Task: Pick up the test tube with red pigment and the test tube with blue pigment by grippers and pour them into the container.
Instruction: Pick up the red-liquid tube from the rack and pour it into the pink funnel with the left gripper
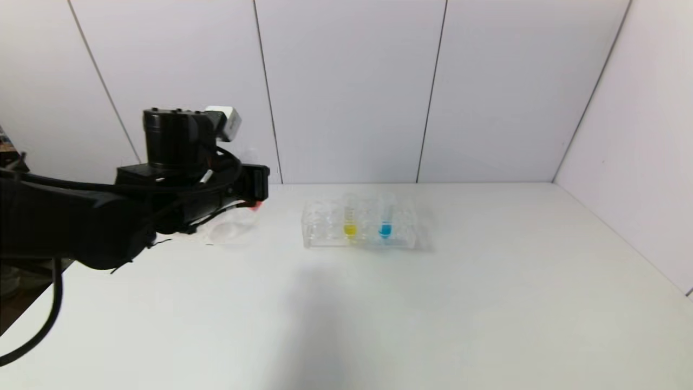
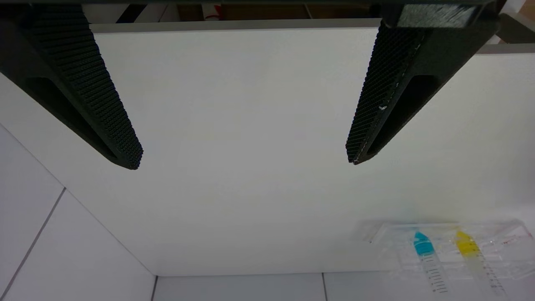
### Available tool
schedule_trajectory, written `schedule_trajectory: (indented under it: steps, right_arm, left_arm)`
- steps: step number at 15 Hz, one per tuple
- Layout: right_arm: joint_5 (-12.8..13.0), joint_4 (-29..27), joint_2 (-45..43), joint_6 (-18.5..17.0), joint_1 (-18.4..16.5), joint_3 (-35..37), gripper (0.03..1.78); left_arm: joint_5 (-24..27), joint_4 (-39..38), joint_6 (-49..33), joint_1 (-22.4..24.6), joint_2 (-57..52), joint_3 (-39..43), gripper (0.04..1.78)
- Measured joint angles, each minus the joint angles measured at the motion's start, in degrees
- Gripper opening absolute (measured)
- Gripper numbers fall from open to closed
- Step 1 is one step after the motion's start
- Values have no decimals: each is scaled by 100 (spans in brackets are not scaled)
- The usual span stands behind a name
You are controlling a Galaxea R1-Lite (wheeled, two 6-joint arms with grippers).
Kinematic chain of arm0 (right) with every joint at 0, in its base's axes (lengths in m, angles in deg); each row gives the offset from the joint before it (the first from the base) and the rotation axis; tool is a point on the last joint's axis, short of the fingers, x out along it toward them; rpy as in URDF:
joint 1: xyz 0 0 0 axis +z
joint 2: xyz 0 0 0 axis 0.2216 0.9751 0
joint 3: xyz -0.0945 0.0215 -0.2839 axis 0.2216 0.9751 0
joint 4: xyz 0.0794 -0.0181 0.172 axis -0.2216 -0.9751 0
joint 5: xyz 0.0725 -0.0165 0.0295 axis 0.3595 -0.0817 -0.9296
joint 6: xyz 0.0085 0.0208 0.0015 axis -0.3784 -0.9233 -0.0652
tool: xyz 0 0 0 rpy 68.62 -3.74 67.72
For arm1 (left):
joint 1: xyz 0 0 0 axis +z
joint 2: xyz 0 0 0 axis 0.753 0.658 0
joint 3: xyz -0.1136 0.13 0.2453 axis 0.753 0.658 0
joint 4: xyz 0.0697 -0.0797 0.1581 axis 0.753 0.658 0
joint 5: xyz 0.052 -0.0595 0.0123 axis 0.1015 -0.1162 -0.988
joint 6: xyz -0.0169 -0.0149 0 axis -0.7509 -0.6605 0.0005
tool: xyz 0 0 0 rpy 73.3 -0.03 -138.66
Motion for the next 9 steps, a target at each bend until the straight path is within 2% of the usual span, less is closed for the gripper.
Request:
schedule_trajectory:
  steps: [4,9]
  right_arm:
    - [2,0,0,-2,0,0,177]
    - [2,0,0,0,0,0,177]
  left_arm:
    - [1548,940,362,1047,-833,268,51]
    - [3469,1849,1509,2441,-1259,293,51]
